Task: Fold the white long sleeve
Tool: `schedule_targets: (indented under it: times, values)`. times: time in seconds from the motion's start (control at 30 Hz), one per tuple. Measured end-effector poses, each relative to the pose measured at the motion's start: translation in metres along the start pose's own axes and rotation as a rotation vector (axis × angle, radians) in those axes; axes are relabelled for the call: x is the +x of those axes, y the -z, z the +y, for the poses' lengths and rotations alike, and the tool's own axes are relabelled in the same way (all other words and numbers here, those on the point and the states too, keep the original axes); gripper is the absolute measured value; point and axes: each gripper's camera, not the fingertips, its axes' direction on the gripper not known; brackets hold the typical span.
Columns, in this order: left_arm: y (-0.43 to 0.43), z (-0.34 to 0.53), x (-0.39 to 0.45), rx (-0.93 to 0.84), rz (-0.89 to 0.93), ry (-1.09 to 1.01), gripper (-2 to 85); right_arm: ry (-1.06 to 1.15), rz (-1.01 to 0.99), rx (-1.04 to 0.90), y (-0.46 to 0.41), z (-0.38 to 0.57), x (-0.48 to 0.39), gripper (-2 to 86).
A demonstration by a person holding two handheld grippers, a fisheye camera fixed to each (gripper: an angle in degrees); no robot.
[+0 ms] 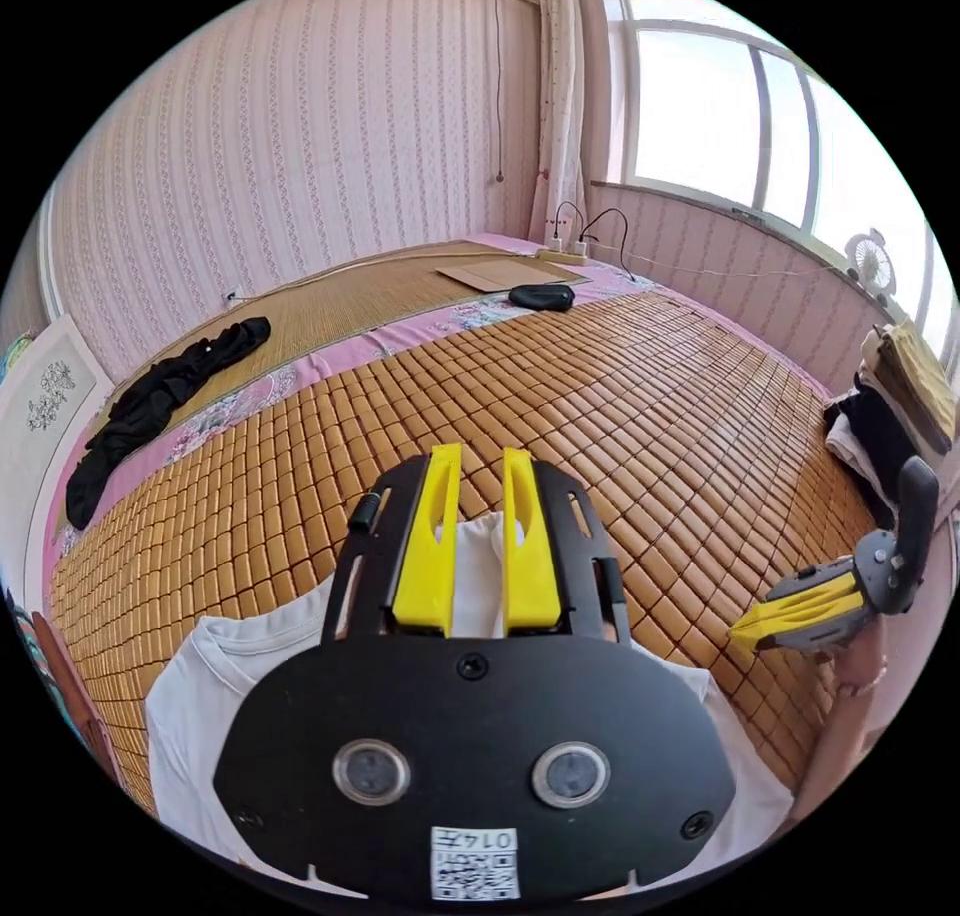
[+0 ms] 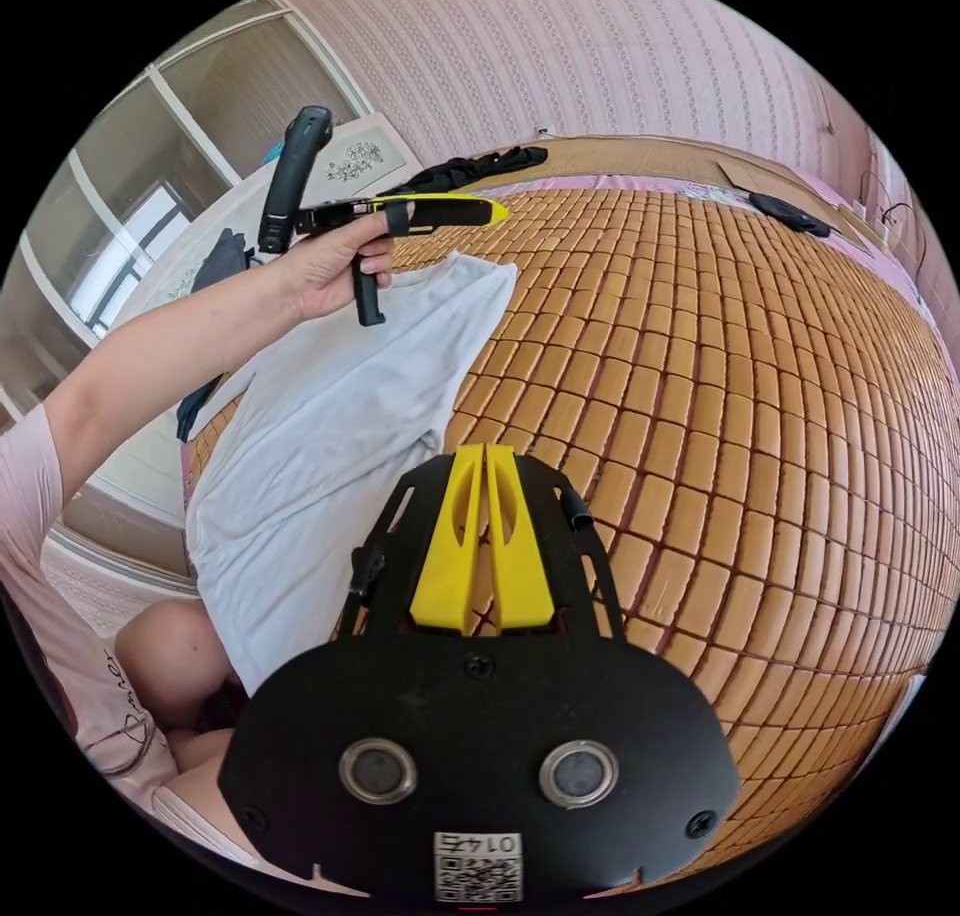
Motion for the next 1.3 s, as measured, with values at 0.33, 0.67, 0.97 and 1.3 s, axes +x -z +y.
schedule_targets:
  times: [0.33,0.67,0.97,1.3]
  values:
    - [0.189,0.156,-0.013,-0.141,-0.254,-0.269,-0.5,0.004,-0.109,0.146,-0.014,0.004,-0.012,-0.1]
    - [0.409,0.445,-0.095,-0.216,-0.273,0.416,-1.0,0.169,-0.118,0.210,0.012,-0.006,-0.137,-0.1]
    - [0.516,0.595,-0.169,0.025,-0.431,0.774,-1.0,0.663,-0.338,-0.353,-0.132,-0.081,-0.384,2.5]
    - [0.537,0.667,-0.276,0.071,-0.532,0.950,2.7,0.873,-0.275,-0.574,-0.318,-0.144,-0.629,7.9]
